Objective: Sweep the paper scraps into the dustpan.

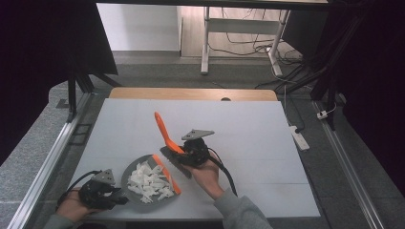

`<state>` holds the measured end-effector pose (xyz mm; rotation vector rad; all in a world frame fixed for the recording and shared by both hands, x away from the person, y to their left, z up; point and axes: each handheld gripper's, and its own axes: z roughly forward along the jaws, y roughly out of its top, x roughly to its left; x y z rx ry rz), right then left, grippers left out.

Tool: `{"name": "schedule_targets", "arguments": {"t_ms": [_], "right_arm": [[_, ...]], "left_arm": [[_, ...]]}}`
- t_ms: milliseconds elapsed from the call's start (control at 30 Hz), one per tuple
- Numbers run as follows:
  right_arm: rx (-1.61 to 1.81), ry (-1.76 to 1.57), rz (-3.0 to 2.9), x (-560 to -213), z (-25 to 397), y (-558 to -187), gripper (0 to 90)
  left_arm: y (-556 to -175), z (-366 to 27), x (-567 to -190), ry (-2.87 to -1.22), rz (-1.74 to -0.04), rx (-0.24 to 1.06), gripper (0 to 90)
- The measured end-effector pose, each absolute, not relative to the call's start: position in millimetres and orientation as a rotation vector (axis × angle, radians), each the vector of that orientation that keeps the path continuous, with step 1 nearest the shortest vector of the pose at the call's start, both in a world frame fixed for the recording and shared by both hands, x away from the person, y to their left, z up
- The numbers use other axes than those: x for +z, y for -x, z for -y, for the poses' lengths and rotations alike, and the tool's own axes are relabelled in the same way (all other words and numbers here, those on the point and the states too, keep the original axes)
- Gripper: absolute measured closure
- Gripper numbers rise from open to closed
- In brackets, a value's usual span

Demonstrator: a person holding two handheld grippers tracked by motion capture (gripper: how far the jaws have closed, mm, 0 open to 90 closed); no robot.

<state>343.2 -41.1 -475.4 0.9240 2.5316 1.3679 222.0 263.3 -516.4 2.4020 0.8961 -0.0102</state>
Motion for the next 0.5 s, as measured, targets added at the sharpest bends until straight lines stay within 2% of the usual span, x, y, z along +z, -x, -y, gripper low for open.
{"name": "schedule_targets", "arguments": {"t_ms": [233, 500], "right_arm": [[1.288, -0.912, -2.601, -494.5, 19.9, -339.3, 69.8], [1.397, -0.864, -2.657, -492.3, -13.5, -315.1, 69.8]], "left_arm": [[-221.9, -261.7, -515.5, -2.412, -0.893, -0.008, 61.3], [-222.1, -261.4, -516.4, -2.407, -0.891, -0.004, 61.3]]}}
